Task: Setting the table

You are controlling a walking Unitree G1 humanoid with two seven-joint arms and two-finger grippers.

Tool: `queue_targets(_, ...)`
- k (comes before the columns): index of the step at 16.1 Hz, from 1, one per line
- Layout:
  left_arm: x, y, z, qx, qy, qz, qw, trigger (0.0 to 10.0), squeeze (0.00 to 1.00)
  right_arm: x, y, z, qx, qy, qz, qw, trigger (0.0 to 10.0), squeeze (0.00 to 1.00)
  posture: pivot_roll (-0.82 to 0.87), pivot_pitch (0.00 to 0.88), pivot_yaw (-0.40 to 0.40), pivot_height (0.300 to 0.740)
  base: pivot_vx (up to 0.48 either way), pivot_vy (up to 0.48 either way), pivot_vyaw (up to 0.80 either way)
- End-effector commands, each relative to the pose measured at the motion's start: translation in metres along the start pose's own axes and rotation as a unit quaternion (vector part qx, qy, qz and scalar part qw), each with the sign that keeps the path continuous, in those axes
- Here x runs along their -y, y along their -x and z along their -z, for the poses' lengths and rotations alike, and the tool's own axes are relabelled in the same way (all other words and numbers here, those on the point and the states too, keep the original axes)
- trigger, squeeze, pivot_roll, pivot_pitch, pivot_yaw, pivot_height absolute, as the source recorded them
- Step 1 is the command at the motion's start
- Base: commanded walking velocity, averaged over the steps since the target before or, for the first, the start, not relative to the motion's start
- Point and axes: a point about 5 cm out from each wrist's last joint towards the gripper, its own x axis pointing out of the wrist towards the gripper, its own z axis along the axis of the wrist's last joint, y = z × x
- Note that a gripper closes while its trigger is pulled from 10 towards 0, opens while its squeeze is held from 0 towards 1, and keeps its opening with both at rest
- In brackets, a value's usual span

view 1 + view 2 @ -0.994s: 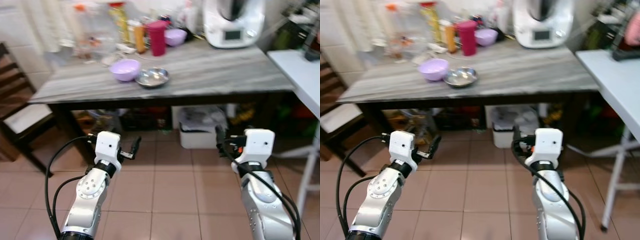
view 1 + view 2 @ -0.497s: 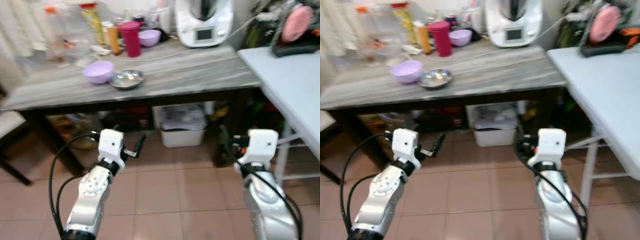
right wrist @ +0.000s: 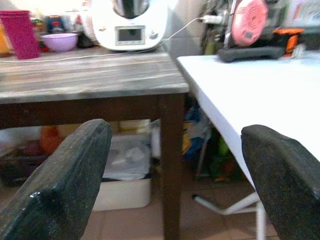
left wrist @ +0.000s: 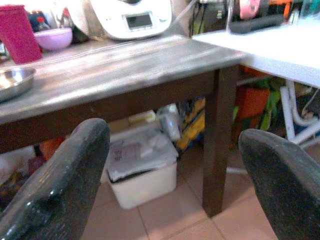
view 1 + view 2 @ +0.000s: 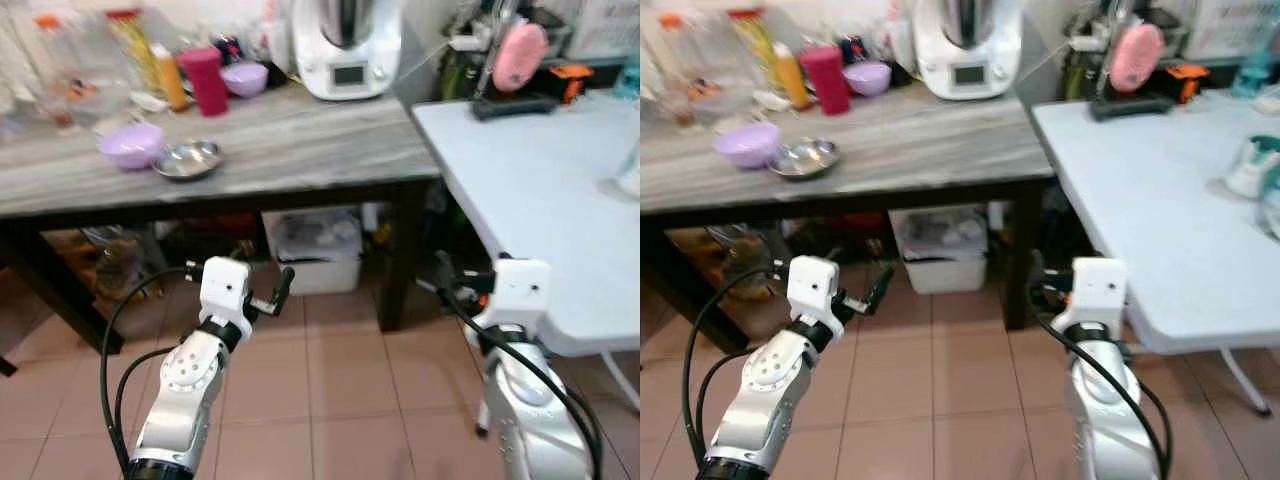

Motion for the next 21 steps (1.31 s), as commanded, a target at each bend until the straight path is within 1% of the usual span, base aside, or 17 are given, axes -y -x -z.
queue_targets(1, -0.0031, -0.0011, -0.0050, 0.008, -0.001, -0.004, 1.000, 10.0, 0.00, 0.0005, -0.0006, -0.0033, 0.005, 0.003, 0.000, 1.000, 10.0, 0.00, -0.30, 0.022, 0.106, 0.740, 0.000, -0.480, 0.00)
queue_targets(8, -0.0006, -0.0009, -0.0064, 0.007, 0.002, 0.007, 1.000, 10.0, 0.00, -0.0004, 0.0044, -0.0003, 0.000, 0.010, 0.003, 1.000, 10.0, 0.00, -0.31, 0.040, 0.117, 0.740, 0.000, -0.480, 0.00)
queue_targets(15, 0.0006, -0.0018, -0.0066, 0.006, 0.004, 0.010, 1.000, 10.0, 0.00, 0.0003, 0.0044, -0.0005, 0.000, 0.012, 0.005, 1.000, 10.0, 0.00, -0.31, 0.041, 0.114, 0.740, 0.000, -0.480, 0.00)
queue_targets(21, 0.0027, -0.0016, -0.0062, 0.005, 0.005, 0.009, 1.000, 10.0, 0.00, -0.0004, 0.0047, -0.0013, 0.001, 0.003, 0.001, 1.000, 10.0, 0.00, -0.31, 0.048, 0.113, 0.740, 0.000, -0.480, 0.00)
